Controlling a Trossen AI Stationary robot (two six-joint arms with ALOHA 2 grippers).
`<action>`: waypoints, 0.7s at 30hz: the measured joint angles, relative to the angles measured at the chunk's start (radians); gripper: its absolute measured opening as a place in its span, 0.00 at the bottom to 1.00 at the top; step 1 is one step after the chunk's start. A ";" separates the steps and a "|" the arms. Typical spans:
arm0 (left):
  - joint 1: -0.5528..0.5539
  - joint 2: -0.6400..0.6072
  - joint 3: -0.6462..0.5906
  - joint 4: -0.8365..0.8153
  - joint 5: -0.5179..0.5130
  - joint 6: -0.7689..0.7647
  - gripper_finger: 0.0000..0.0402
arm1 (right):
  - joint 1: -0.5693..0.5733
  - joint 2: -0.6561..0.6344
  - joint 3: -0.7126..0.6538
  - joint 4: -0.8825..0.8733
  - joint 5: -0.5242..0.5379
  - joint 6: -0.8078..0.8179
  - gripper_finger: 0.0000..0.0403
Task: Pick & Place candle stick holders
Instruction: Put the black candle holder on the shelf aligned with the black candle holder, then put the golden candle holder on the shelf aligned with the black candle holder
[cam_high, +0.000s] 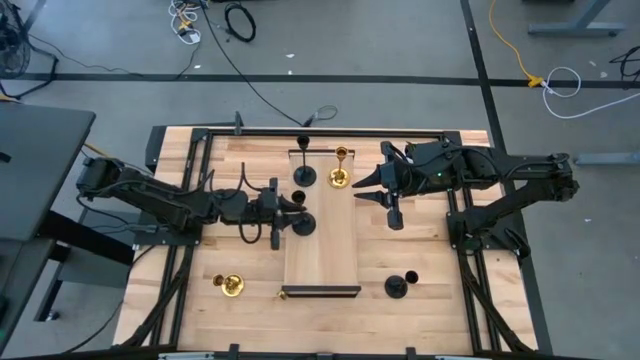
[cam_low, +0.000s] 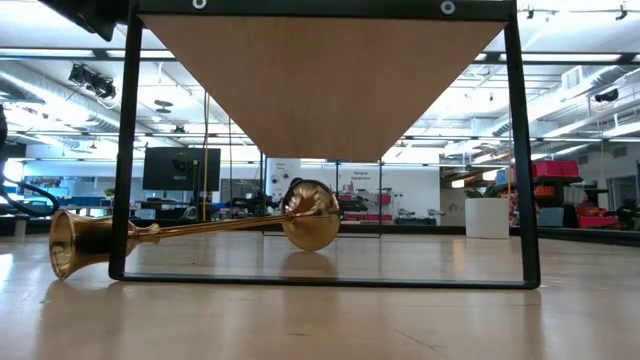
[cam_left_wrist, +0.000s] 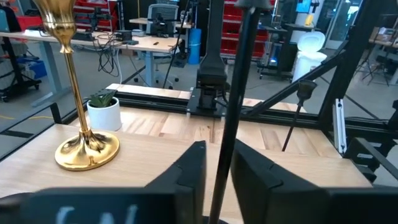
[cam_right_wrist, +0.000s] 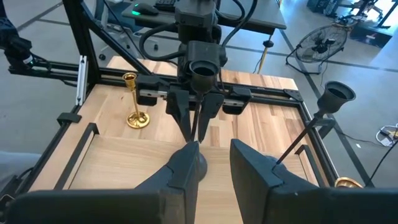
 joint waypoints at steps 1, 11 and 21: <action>0.000 0.000 0.000 -0.003 -0.002 0.000 0.23 | 0.000 0.000 0.000 0.000 0.000 0.000 0.23; 0.000 -0.001 0.000 -0.002 0.000 0.026 0.56 | 0.000 0.000 0.000 0.000 0.000 0.000 0.23; -0.001 -0.058 0.000 -0.052 0.054 0.027 0.72 | 0.000 0.000 0.000 -0.006 0.000 0.000 0.23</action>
